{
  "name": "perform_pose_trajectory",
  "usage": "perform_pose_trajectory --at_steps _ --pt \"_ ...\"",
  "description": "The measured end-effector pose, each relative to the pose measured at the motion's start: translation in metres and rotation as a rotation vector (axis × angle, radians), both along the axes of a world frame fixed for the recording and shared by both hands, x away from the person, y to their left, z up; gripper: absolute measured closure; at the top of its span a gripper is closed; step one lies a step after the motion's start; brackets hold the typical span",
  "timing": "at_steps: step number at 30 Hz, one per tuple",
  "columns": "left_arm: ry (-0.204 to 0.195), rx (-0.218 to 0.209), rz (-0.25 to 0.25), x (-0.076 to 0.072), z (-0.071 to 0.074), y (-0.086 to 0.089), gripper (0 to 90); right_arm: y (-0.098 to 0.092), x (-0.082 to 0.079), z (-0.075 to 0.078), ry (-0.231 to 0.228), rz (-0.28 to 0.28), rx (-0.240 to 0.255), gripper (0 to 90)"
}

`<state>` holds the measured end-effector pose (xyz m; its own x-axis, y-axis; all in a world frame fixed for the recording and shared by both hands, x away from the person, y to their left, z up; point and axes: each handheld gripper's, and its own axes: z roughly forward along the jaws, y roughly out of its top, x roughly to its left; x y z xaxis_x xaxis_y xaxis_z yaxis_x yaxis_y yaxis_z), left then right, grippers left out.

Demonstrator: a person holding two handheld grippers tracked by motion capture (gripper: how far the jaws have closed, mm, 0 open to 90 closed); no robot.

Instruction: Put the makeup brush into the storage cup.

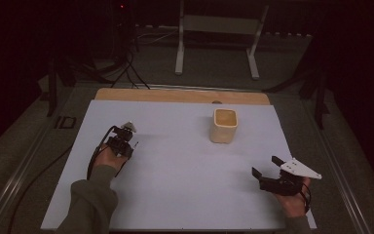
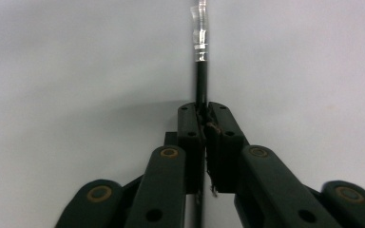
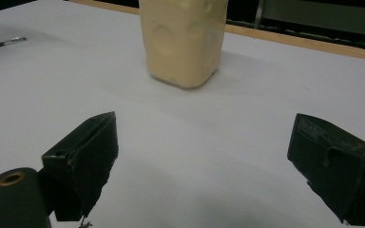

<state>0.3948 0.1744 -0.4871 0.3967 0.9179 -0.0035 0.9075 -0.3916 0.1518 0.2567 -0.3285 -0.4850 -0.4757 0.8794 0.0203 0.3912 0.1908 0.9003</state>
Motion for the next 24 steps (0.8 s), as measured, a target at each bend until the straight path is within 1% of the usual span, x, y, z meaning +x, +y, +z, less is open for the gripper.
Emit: perform_pose_trajectory --at_steps 1,3,7,12,15,17,24 --pt "0.007 0.015 -0.017 0.0006 0.0004 -0.0014 86.1 0.0 0.0 0.0 0.0 0.0 0.0 9.7" --pt "0.016 0.028 -0.04 0.0018 0.0008 -0.0031 86.3 0.0 -0.0001 0.0 0.001 0.001 0.0 9.8" --pt "0.018 0.017 -0.054 0.0022 0.0009 -0.0012 86.4 -0.0004 0.0 -0.0001 0.003 0.0 0.0 9.7" --pt "0.017 0.014 -0.065 0.002 0.0013 -0.0006 86.3 -0.0001 0.0002 -0.0003 0.003 0.001 0.0 9.7" --pt "0.01 0.01 -0.067 0.0018 0.0022 -0.0003 86.4 -0.0001 0.0002 -0.0004 0.004 0.001 0.0 9.8" --pt "-0.005 0.012 -0.065 0.0014 0.0034 -0.0002 86.4 -0.0001 0.0002 -0.0004 0.006 0.0 0.001 9.7" --pt "-0.031 -0.003 -0.06 0.0007 0.0072 0.0013 86.3 0.0001 0.0002 -0.0005 0.007 0.001 0.001 9.8"
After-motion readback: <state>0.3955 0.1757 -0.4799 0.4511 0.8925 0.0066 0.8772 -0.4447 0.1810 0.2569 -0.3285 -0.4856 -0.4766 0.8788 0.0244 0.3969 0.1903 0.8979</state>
